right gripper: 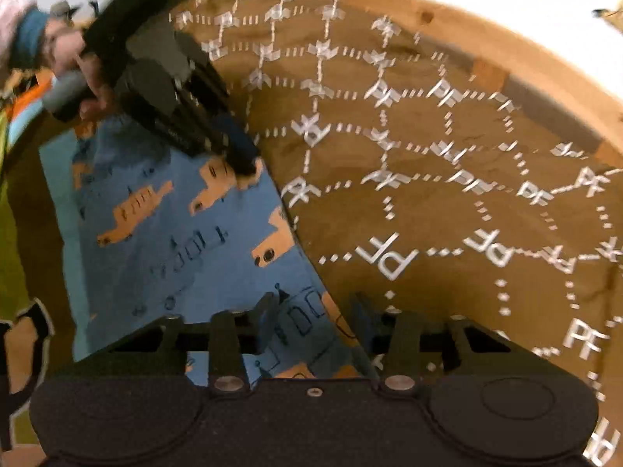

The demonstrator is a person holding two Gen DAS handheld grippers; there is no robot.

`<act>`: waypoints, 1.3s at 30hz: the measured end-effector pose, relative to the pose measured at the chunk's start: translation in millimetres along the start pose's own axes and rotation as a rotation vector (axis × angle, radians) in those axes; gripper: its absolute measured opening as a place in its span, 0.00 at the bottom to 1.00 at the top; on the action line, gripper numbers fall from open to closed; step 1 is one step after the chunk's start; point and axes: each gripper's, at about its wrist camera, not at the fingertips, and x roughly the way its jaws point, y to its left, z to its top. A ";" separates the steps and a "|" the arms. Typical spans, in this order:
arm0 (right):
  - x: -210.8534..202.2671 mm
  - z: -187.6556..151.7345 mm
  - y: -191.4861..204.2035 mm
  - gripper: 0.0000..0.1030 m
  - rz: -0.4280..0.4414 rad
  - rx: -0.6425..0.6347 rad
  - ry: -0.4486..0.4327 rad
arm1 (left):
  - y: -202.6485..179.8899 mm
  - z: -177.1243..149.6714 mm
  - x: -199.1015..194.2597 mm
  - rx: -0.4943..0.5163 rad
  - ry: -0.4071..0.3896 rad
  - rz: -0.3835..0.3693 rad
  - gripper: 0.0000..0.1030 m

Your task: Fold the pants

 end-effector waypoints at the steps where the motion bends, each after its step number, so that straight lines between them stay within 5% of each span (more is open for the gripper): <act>1: 5.9 -0.4 2.1 0.17 -0.019 -0.019 0.017 | -3.2 -0.1 -2.4 0.012 -0.010 0.010 0.04; 2: 8.2 -1.2 4.2 0.10 -0.040 -0.039 0.018 | -7.6 0.6 -5.1 0.033 -0.032 0.028 0.03; 6: -4.9 -5.0 3.7 0.06 -0.063 -0.024 -0.023 | -15.5 -1.4 -17.6 0.045 -0.109 0.097 0.03; 10: 4.2 -11.7 7.2 0.09 -0.105 -0.013 -0.015 | -30.8 -0.3 0.3 0.073 -0.070 0.162 0.03; 13: -10.3 -15.7 11.5 0.30 -0.127 -0.004 -0.031 | -41.4 -2.6 -4.7 0.097 -0.092 0.215 0.10; 15: -34.2 -26.9 15.9 0.39 -0.150 0.012 -0.068 | -51.7 -11.2 -21.6 0.097 -0.157 0.232 0.25; 18: -73.7 -62.3 21.9 0.45 -0.180 0.038 -0.068 | -74.3 -29.2 -49.8 0.083 -0.243 0.141 0.34; 21: -110.3 -102.8 16.4 0.47 -0.243 0.120 -0.046 | -107.4 -48.4 -55.1 0.147 -0.230 0.029 0.53; 23: -131.2 -127.4 7.3 0.51 -0.298 0.187 -0.028 | -132.0 -62.8 -46.5 0.232 -0.178 -0.019 0.54; 26: -145.1 -157.5 -3.3 0.57 -0.384 0.233 0.027 | -154.0 -81.9 -17.4 0.292 -0.036 0.021 0.53; 29: -152.7 -185.7 -16.2 0.62 -0.487 0.261 0.084 | -157.5 -93.4 -9.8 0.260 -0.041 0.055 0.59; 33: -189.7 -205.4 -22.2 0.70 -0.439 0.391 -0.022 | -152.0 -79.9 -29.7 0.234 -0.049 0.062 0.67; 39: -205.5 -217.6 -15.6 0.69 -0.265 0.527 -0.110 | -173.1 -6.9 -53.8 0.213 -0.287 -0.100 0.77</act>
